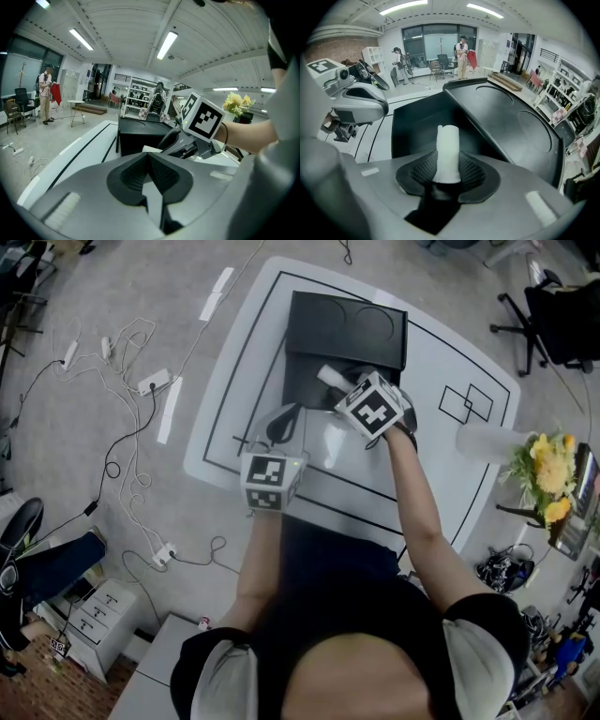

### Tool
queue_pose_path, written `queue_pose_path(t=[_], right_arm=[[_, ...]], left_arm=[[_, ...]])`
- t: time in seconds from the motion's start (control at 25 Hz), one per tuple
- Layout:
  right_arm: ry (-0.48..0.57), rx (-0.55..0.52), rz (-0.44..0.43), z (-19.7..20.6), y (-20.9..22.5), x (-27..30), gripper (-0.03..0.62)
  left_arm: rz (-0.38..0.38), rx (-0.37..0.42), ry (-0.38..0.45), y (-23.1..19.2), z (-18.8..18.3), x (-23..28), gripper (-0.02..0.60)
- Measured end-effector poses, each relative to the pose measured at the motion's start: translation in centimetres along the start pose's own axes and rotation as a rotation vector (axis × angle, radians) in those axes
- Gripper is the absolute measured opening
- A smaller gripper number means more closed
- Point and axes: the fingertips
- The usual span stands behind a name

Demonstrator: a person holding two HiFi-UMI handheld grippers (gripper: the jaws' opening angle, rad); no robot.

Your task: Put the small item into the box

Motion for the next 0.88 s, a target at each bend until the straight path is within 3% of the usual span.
queue_pose_path(t=[0.88], right_arm=[[-0.022, 0.006, 0.025, 0.20, 0.29, -0.27, 0.195]], left_arm=[[-0.003, 0.001, 0.025, 0.04, -0.62, -0.89, 0.009]])
Point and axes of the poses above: the fingertips, and each gripper's own axes: x forward along the fingers, y to its right, z out of its underside, and after that the axes turned 12 degrees about -x, right-handed
